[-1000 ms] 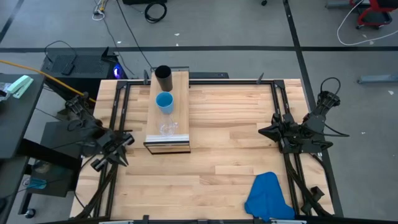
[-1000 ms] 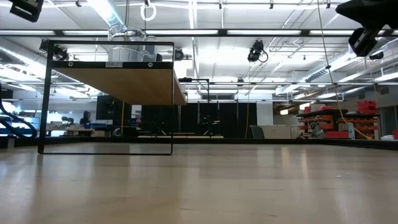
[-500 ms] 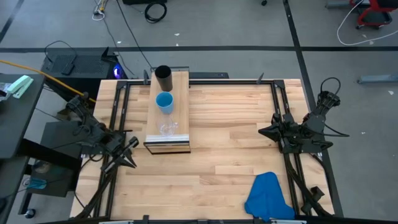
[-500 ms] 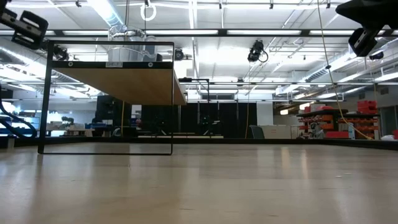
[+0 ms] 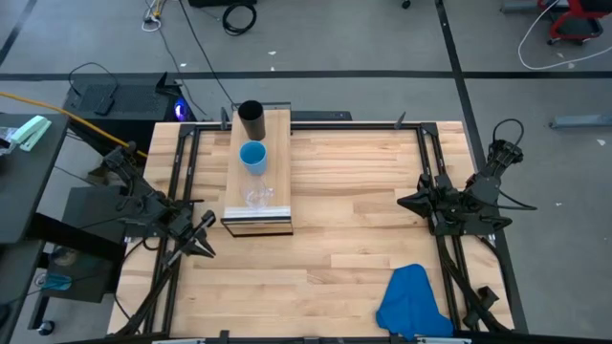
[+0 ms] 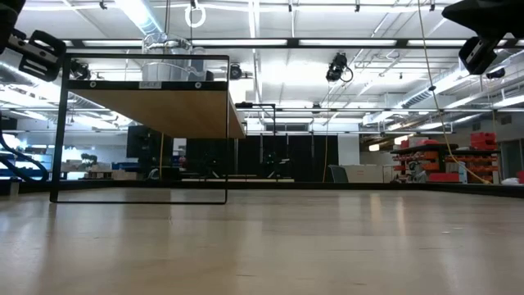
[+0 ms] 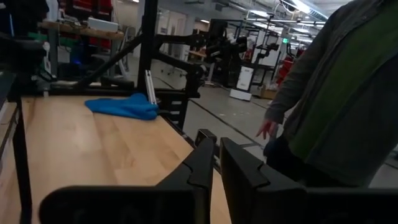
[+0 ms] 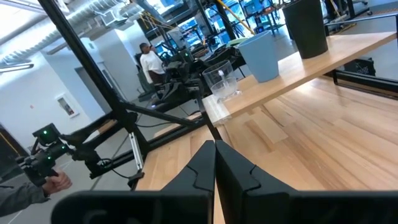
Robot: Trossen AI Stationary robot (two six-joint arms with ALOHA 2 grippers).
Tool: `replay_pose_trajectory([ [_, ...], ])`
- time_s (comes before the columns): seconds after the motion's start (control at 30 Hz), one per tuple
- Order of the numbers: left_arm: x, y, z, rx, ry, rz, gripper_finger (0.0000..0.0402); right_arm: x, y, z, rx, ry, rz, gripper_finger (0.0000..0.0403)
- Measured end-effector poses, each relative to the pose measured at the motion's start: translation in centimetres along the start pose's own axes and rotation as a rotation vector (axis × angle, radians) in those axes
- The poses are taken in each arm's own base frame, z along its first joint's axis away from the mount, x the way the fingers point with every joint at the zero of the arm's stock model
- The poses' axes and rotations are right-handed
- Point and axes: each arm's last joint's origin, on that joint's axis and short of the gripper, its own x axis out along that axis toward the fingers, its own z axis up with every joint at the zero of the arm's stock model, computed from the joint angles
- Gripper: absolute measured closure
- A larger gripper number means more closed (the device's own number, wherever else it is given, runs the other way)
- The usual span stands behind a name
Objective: Stack small to large cups/mugs on shelf
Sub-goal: Return to Home Position
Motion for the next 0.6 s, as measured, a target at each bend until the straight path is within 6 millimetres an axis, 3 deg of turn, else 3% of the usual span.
replay_pose_trajectory([
  [0.6,0.01,0.04,-0.09,0.133,0.008,0.011,0.0361,0.00,0.00,0.00,0.000,-0.001,0.000,0.0386],
])
